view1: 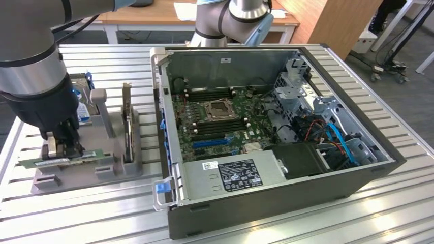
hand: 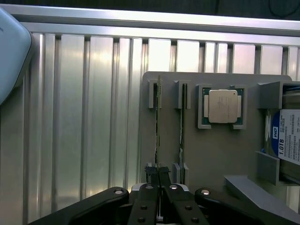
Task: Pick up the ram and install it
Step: 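Pick up the ram and move it above insertion slot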
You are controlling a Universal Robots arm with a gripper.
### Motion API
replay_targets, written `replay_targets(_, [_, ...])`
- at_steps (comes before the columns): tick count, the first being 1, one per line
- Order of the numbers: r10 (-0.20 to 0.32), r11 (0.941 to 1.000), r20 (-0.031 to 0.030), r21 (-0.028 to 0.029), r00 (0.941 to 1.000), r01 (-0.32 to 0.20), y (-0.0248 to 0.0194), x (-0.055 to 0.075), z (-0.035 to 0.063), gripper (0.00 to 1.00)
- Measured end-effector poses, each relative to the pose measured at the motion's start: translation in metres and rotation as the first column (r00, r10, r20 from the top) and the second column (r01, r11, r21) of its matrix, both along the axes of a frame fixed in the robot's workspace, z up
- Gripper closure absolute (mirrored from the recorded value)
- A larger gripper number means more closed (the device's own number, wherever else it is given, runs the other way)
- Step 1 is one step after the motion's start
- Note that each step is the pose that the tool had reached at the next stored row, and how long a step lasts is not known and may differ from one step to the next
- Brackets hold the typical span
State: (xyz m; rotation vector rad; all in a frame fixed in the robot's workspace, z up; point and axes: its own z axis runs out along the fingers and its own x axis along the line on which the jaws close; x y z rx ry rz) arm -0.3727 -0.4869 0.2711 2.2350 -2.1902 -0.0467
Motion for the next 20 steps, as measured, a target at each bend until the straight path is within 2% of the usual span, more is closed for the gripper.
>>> replay_targets(20, [0.000, 1.0000, 0.0000, 0.0000, 1.0000, 0.000, 0.0000, 0.000, 0.0173, 0.89])
